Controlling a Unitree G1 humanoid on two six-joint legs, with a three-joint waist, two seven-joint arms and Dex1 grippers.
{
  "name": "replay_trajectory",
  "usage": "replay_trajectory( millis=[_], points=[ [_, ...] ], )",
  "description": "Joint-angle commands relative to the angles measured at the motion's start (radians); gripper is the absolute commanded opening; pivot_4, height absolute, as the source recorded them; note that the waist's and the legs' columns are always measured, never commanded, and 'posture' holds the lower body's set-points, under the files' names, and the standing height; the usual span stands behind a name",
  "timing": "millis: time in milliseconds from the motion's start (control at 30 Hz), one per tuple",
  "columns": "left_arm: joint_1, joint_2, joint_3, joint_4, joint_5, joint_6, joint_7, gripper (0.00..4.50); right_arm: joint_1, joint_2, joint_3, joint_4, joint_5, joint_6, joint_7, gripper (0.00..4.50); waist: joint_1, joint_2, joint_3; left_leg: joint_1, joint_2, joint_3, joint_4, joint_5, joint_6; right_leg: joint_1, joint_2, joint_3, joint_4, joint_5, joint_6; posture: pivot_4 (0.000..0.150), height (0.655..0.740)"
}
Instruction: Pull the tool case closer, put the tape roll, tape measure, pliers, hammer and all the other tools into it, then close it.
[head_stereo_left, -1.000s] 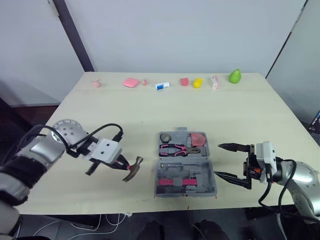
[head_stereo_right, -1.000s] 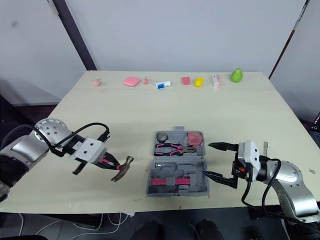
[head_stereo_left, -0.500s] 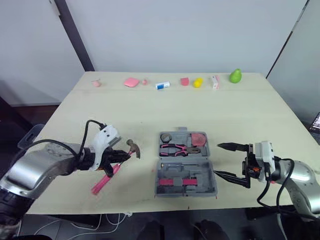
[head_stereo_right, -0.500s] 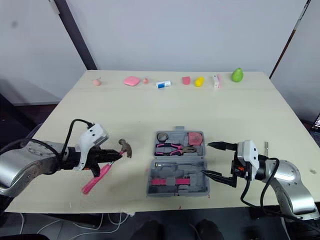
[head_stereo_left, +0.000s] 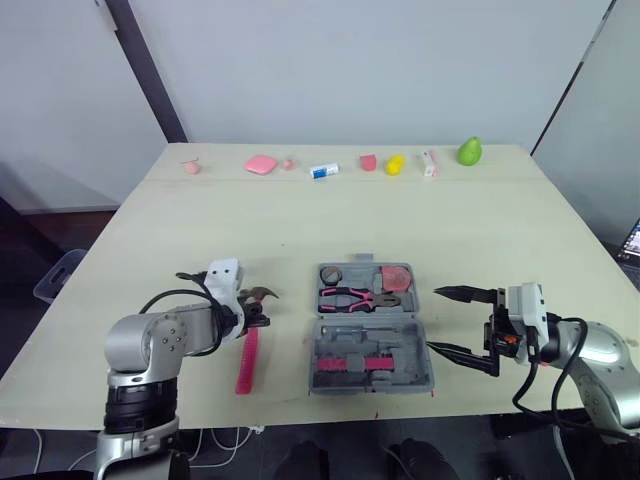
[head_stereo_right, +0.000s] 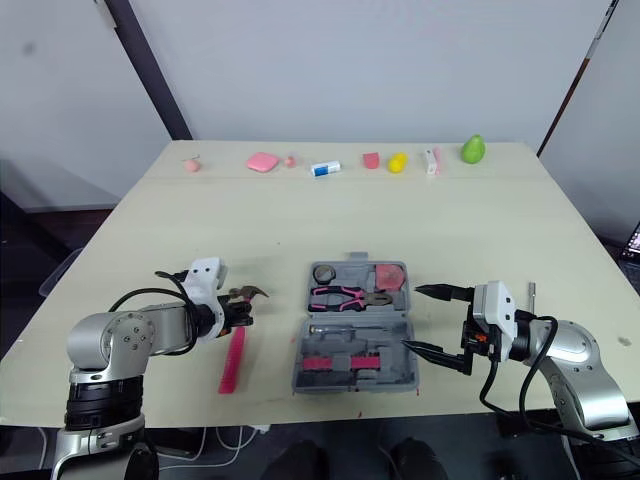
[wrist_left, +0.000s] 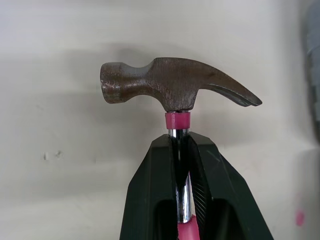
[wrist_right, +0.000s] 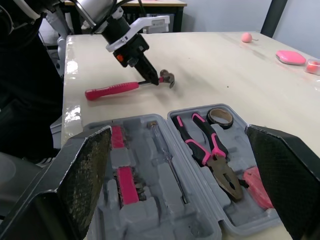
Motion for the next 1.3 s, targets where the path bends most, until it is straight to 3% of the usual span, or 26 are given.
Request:
replay_trajectory(
  millis=[33, 133, 167, 200, 233, 333, 667, 767, 833, 1267, 1300],
  points=[
    [0.03, -0.008, 0.006, -0.028, 0.064, -0.051, 0.014, 1.11, -0.002, 0.002, -0.015, -0.024, 0.002, -0.021, -0.012, 4.5, -0.001, 0.0, 0.0, 0.0, 0.0, 0.0, 0.0, 0.0, 0.0, 0.0, 0.0, 0.0, 0.0, 0.0, 0.0, 0.15, 0.74],
    [0.059, -0.048, 0.012, -0.043, 0.093, -0.091, 0.018, 2.34, 0.004, 0.004, -0.017, -0.031, 0.002, -0.022, -0.023, 4.5, 0.004, 0.0, 0.0, 0.0, 0.0, 0.001, 0.0, 0.0, 0.0, 0.0, 0.0, 0.001, 0.0, 0.0, 0.0, 0.15, 0.74],
    [0.078, -0.053, -0.005, -0.061, 0.101, -0.12, 0.006, 3.1, 0.007, 0.004, -0.017, -0.032, 0.002, -0.023, -0.025, 4.5, 0.004, 0.0, 0.0, 0.0, 0.0, 0.001, 0.0, 0.0, 0.0, 0.0, -0.001, 0.001, 0.0, 0.0, 0.0, 0.15, 0.74],
    [0.103, -0.049, -0.034, -0.085, 0.113, -0.159, -0.015, 3.18, 0.009, 0.004, -0.018, -0.033, 0.003, -0.024, -0.027, 4.5, 0.004, 0.0, 0.0, 0.0, 0.0, 0.001, 0.0, 0.0, 0.0, 0.0, -0.001, 0.001, 0.0, 0.0, 0.0, 0.15, 0.74],
    [0.137, -0.047, -0.064, -0.114, 0.133, -0.202, -0.024, 3.7, 0.013, 0.002, -0.018, -0.034, 0.004, -0.022, -0.026, 4.5, 0.003, 0.0, 0.0, 0.001, 0.0, 0.001, 0.0, 0.0, 0.0, 0.0, -0.001, 0.001, 0.0, 0.0, 0.0, 0.15, 0.74],
    [0.204, -0.064, -0.105, -0.161, 0.168, -0.31, -0.048, 4.4, 0.019, -0.002, -0.02, -0.034, 0.006, -0.021, -0.025, 4.5, 0.0, 0.001, 0.0, 0.001, 0.0, 0.002, -0.001, 0.0, 0.0, 0.0, -0.001, 0.002, 0.0, 0.0, 0.0, 0.15, 0.74],
    [0.313, -0.175, -0.19, -0.072, 0.375, -0.651, 0.008, 4.4, 0.01, -0.006, -0.022, -0.022, 0.009, -0.023, -0.016, 4.5, 0.008, 0.001, -0.001, 0.001, 0.0, 0.003, -0.001, 0.0, 0.0, 0.001, -0.002, 0.002, -0.001, 0.001, 0.0, 0.15, 0.74],
    [0.31, -0.194, -0.201, -0.048, 0.408, -0.686, 0.006, 3.55, 0.007, -0.008, -0.025, -0.018, 0.009, -0.022, -0.013, 4.5, 0.008, 0.001, -0.001, 0.001, -0.001, 0.003, -0.001, 0.0, 0.0, 0.001, -0.002, 0.002, -0.001, 0.001, 0.0, 0.15, 0.74],
    [0.303, -0.202, -0.203, -0.028, 0.427, -0.688, 0.01, 2.72, 0.007, -0.009, -0.026, -0.019, 0.011, -0.02, -0.012, 4.5, 0.008, 0.001, -0.001, 0.001, -0.001, 0.003, -0.001, 0.0, 0.0, 0.001, -0.002, 0.002, -0.001, 0.001, 0.0, 0.15, 0.74],
    [0.261, -0.232, -0.177, 0.048, 0.459, -0.741, -0.011, 2.72, 0.015, -0.011, -0.026, -0.021, 0.005, -0.026, -0.014, 4.5, 0.01, 0.003, -0.002, 0.002, -0.001, 0.003, 0.0, 0.0, 0.0, 0.001, -0.002, 0.001, -0.001, 0.001, 0.0, 0.15, 0.74],
    [0.261, -0.234, -0.174, 0.05, 0.458, -0.743, -0.012, 2.17, 0.014, -0.011, -0.026, -0.021, 0.005, -0.027, -0.014, 4.5, 0.01, 0.003, -0.002, 0.002, -0.001, 0.003, 0.0, 0.0, 0.0, 0.001, -0.002, 0.001, -0.001, 0.001, 0.001, 0.15, 0.74]
  ],
)
